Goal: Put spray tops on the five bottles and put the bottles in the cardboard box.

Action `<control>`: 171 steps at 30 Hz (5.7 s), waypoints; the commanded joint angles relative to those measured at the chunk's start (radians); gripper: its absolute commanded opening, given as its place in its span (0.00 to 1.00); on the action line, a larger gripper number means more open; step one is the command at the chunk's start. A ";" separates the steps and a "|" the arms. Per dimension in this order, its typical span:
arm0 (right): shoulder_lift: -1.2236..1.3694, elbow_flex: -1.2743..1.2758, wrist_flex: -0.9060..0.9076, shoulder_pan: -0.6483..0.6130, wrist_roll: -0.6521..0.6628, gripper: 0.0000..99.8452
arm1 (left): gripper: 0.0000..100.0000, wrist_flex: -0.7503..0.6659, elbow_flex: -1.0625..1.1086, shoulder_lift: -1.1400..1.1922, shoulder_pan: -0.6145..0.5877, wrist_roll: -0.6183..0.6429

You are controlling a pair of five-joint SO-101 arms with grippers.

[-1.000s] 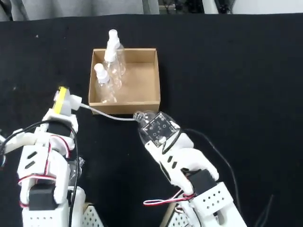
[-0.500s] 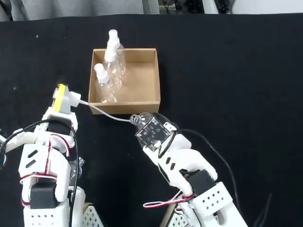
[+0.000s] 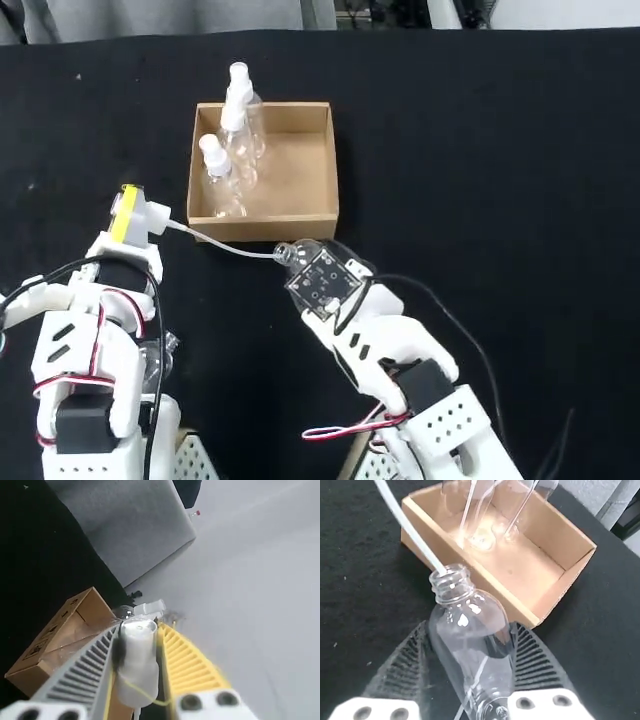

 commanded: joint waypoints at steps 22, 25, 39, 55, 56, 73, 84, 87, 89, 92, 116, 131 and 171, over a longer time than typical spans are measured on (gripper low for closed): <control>-0.039 -0.010 -0.031 -0.021 0.005 0.06 | 0.03 -0.144 0.065 -0.008 -0.015 -0.031; -0.039 -0.010 -0.031 -0.021 0.005 0.06 | 0.03 -0.137 0.067 -0.008 0.015 -0.031; -0.039 -0.008 -0.025 -0.021 0.005 0.06 | 0.03 -0.052 0.031 -0.008 0.079 -0.025; -0.039 -0.007 -0.025 -0.025 -0.017 0.06 | 0.03 -0.052 0.056 -0.008 0.145 0.018; -0.039 -0.007 -0.025 -0.025 -0.031 0.06 | 0.03 -0.054 0.061 -0.008 0.160 0.018; -0.039 -0.007 -0.023 -0.026 -0.038 0.06 | 0.03 -0.054 0.085 -0.006 0.234 0.009; -0.039 -0.008 -0.023 -0.028 -0.040 0.06 | 0.03 -0.055 0.094 -0.003 0.283 -0.018; -0.039 -0.010 -0.023 -0.028 -0.040 0.06 | 0.03 -0.055 0.094 0.000 0.285 -0.018; -0.039 -0.010 -0.023 -0.028 -0.040 0.06 | 0.03 -0.055 0.096 0.002 0.298 -0.018; -0.039 -0.012 -0.023 -0.028 -0.040 0.06 | 0.03 -0.055 0.108 -0.003 0.343 -0.026; -0.039 -0.019 -0.023 -0.023 -0.040 0.06 | 0.03 -0.227 0.268 -0.002 0.489 -0.141; -0.039 -0.024 -0.021 -0.020 -0.040 0.01 | 0.17 -0.281 0.312 -0.005 0.503 -0.150; -0.039 -0.059 -0.031 -0.018 -0.221 0.02 | 0.23 -0.144 0.110 -0.008 0.222 -0.049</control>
